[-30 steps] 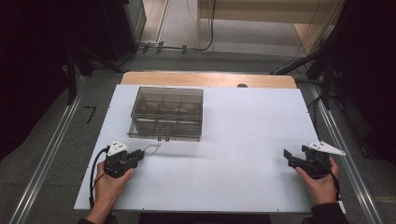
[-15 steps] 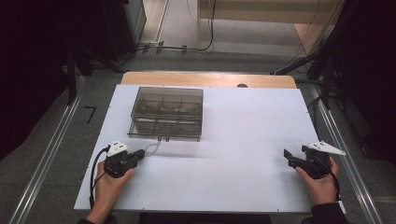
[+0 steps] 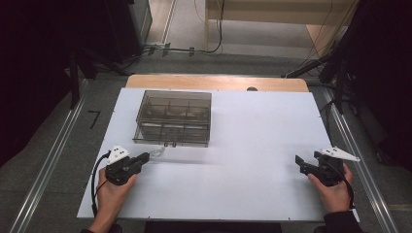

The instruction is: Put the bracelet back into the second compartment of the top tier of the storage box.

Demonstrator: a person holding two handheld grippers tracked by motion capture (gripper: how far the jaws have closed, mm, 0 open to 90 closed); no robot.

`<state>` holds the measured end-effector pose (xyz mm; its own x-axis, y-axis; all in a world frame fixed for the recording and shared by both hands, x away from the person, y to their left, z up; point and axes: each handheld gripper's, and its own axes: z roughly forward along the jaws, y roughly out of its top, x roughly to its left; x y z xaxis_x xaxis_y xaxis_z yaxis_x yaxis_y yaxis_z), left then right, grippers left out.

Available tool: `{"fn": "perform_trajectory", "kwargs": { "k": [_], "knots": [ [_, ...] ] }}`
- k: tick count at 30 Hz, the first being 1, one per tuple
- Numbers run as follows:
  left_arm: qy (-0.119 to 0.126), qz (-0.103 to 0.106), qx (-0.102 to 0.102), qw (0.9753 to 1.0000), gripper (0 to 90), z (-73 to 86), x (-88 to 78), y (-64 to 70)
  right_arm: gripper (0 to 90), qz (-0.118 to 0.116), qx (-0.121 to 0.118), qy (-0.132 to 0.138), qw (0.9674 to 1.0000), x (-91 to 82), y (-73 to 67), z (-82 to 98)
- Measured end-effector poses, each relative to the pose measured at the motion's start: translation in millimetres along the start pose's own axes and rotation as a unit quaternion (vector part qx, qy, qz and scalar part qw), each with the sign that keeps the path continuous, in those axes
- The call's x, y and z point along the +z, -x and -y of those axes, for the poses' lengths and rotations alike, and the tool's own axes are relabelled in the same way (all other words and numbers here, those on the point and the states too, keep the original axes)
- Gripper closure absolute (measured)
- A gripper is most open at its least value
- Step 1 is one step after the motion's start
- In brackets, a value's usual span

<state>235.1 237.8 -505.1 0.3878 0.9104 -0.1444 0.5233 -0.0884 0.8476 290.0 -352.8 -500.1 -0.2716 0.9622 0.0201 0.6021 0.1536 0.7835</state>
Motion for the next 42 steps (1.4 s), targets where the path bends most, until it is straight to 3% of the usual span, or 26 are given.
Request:
{"fn": "perform_trajectory", "kwargs": {
  "k": [8, 25, 36, 42],
  "knots": [
    [0.011, 0.01, -0.01, 0.9998, 87.3, -1.6, -3.9, -0.8, 22.3, 0.001, 0.002, -0.001, 1.0, 0.2, 0.4, 0.1],
    [0.058, 0.022, -0.02, 0.9978, 87.3, -10.7, -16.3, 3.4, 21.4, 0.004, -0.001, 0.0, 1.0, 0.8, 0.8, 0.3],
    [0.079, 0.032, -0.022, 0.9961, 87.3, -15.7, -21.9, 7.9, 14.5, 0.009, 0.003, -0.006, 0.9999, 3.1, 1.6, 1.2],
    [0.086, 0.036, -0.024, 0.9954, 87.3, -16.9, -23.0, 10.1, 10.8, 0.009, -0.005, -0.026, 0.9996, 7.6, 0.3, 2.5]
  ]
}}
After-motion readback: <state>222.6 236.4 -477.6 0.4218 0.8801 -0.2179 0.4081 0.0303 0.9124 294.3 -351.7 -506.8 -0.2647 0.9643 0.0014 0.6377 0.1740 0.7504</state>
